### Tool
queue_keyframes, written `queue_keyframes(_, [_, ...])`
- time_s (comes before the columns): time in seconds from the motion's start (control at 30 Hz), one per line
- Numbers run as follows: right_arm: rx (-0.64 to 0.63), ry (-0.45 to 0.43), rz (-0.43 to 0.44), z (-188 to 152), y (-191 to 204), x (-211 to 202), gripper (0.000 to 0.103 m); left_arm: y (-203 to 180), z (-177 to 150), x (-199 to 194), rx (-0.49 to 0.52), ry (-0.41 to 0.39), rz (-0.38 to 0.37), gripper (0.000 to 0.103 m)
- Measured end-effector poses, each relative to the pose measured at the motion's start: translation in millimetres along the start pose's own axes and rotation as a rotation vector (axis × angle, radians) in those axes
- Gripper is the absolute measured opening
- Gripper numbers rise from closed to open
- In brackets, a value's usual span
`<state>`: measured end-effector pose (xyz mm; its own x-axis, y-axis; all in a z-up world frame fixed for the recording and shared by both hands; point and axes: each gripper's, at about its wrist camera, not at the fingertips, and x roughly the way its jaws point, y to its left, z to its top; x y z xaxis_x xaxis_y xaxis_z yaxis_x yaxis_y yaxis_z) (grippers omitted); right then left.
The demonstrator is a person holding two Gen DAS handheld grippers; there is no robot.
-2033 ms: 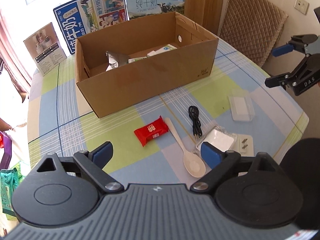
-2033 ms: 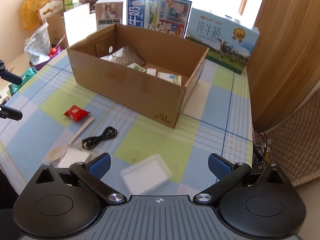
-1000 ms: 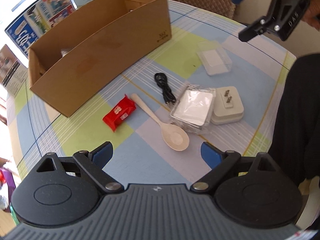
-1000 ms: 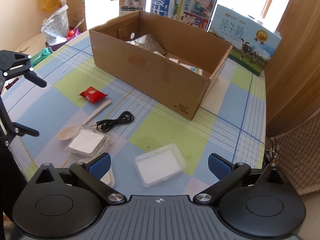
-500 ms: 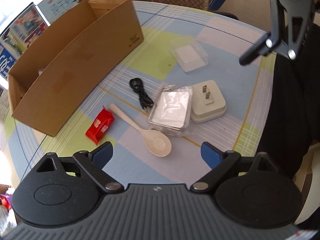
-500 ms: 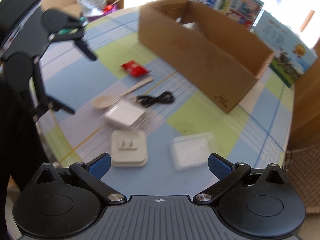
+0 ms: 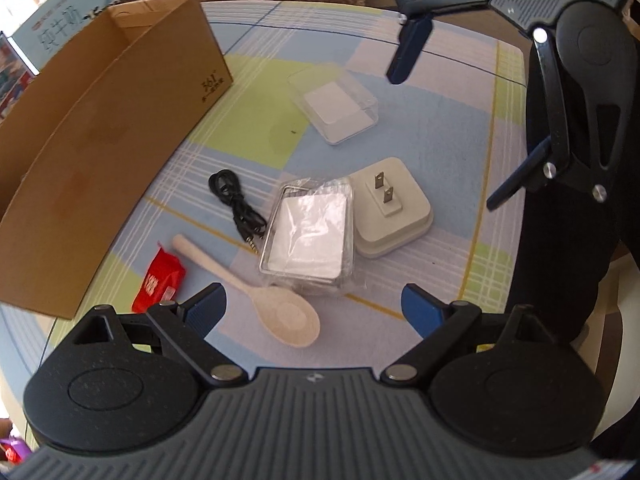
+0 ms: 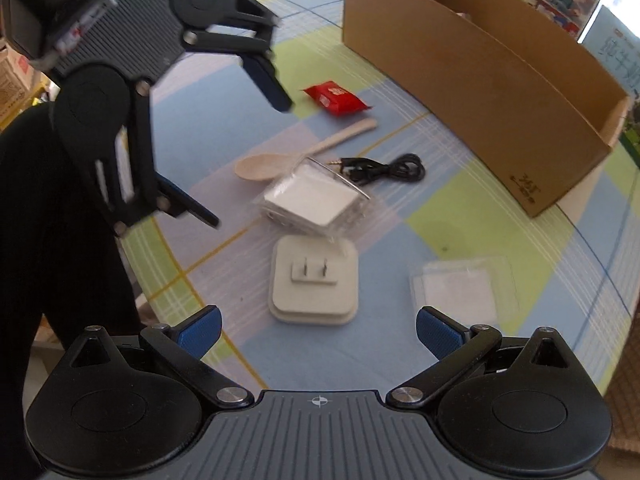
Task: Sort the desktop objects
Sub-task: 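Move the left tool over the clear plastic box while the right tool approaches the white plug, then close the left tool on the clear plastic box while the right tool grasps the white plug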
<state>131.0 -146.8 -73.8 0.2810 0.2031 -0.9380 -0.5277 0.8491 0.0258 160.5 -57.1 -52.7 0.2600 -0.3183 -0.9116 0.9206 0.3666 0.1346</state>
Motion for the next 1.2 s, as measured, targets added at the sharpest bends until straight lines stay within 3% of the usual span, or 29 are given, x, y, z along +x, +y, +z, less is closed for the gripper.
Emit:
queue_keyframes(0.13, [-0.030,0.041,0.016,4,-3,10,0.101,5,7,9,0.018,-0.008,-0.025,0.091])
queue_keyframes(0.27, [-0.035,0.062,0.064,3,-6,19,0.101,10,13,19,0.035,0.014,-0.065,0.076])
queue_keyframes(0.77, [-0.036,0.075,0.106,4,-8,39,0.101,18,16,42,0.059,0.032,-0.134,0.075])
queue_keyframes(1.03, [-0.060,0.084,0.107,9,-9,49,0.100,17,20,51,0.070,0.048,-0.139,0.068])
queue_keyframes(1.2, [-0.073,0.076,0.097,10,-8,54,0.100,17,19,48,0.076,0.040,-0.147,0.057])
